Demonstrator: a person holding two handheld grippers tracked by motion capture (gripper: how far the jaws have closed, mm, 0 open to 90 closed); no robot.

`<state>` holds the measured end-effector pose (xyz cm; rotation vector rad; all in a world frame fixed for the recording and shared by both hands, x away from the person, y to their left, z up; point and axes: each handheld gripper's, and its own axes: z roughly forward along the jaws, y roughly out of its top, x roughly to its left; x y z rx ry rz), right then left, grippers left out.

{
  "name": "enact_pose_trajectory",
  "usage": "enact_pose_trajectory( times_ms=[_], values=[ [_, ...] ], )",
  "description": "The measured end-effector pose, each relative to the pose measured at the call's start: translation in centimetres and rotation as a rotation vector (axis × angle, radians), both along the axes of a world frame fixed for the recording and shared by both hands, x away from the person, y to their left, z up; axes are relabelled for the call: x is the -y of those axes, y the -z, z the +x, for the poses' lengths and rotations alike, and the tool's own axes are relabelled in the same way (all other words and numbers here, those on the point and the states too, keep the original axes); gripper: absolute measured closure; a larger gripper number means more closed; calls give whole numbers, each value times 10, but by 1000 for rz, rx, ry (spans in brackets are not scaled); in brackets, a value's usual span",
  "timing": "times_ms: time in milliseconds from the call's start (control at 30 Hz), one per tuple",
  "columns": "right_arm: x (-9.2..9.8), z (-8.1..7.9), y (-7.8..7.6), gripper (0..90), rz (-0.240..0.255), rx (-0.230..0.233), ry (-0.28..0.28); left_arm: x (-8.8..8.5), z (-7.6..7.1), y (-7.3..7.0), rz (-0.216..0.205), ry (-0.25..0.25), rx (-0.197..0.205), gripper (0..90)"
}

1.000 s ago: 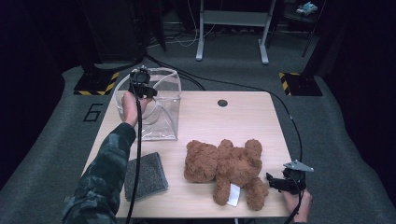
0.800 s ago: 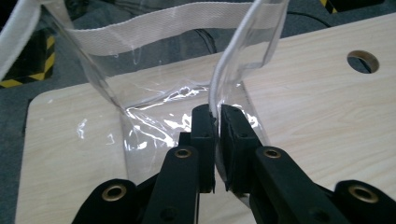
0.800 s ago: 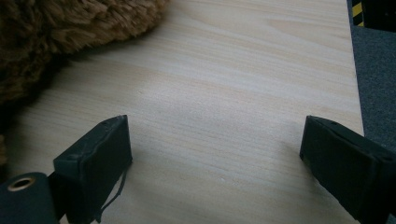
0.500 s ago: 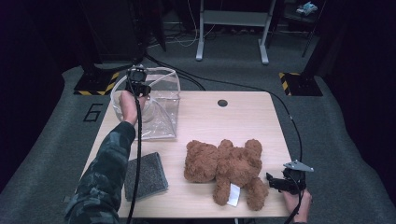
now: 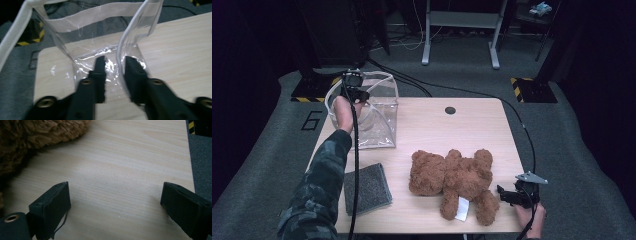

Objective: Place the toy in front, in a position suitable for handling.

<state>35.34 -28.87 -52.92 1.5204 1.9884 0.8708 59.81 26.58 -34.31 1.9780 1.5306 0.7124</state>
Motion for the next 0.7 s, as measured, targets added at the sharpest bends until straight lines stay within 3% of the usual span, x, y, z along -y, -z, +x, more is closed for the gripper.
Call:
enact_pose_trajectory(
  times_ms=[100, 167, 333, 433, 600, 700],
  values=[
    [0, 0, 0, 84, -2, 0, -3, -3, -8, -4, -25, 21, 13, 473],
    [0, 0, 0, 84, -2, 1, -3, -8, -15, -9, -57, 21, 44, 409],
    [0, 0, 0, 84, 0, 1, 0, -32, -32, -25, -78, -4, 105, 344],
    [0, 0, 0, 84, -2, 1, -3, -58, -35, -27, -69, -70, 111, 336],
    [0, 0, 0, 84, 0, 1, 1, -90, -27, -15, -52, -159, 58, 326],
    [0, 0, 0, 84, 1, 0, 1, -106, -20, -4, -67, -175, 4, 335]
  ],
)
